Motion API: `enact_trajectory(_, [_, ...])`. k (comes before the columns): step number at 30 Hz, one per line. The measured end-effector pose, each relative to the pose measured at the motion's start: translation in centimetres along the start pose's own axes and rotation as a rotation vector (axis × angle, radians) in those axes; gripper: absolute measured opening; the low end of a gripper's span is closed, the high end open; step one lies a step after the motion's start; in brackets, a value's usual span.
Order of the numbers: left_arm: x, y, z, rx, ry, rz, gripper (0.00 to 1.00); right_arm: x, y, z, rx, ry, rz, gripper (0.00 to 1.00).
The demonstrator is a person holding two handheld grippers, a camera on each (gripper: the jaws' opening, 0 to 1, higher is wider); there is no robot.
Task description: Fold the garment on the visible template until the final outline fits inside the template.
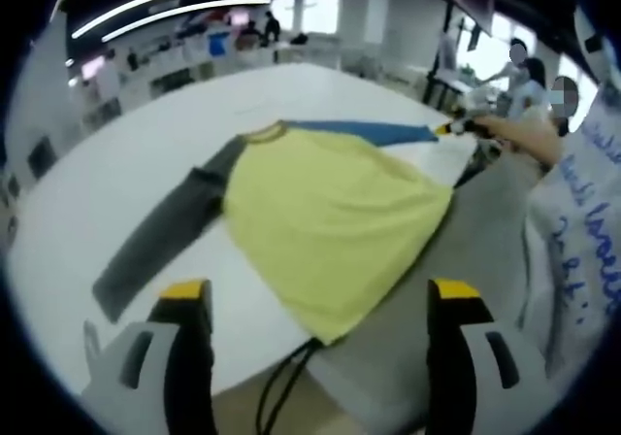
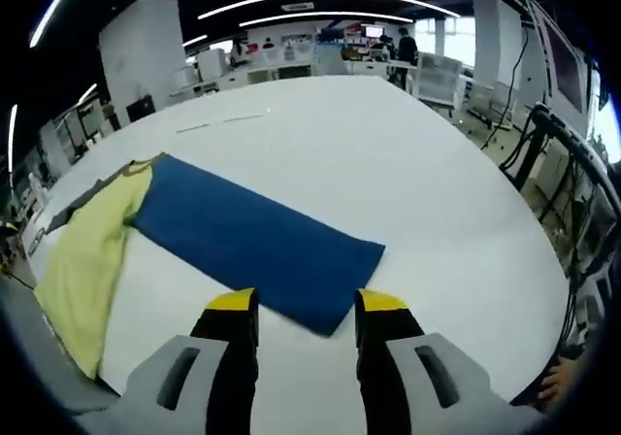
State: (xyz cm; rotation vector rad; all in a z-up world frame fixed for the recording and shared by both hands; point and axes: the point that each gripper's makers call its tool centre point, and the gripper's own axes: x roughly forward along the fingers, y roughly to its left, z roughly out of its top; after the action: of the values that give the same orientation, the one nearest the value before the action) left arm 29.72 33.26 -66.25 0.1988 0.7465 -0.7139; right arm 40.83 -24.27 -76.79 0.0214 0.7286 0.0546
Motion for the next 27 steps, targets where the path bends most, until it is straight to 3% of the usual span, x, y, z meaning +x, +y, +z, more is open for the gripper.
enact_trajectory(13, [-0.4,-0.3,-0.3,-0.010,0.004,0.003,0.86,2.2,-3.9,-0.5,0.040,0.048,-0.122,0.22])
enact_trajectory(21, [-0.2,-0.6,-0.2,-0.005,0.008,0.002,0.84,2.8,-4.6,-0.4,0.049,0.056,-0.117,0.19])
enact_trajectory(27, [-0.2,-0.2,-0.1,-0.006,0.003,0.009,0.84,2.9,-4.2,-0.4,-0.009,0.080,-0.108,0.15])
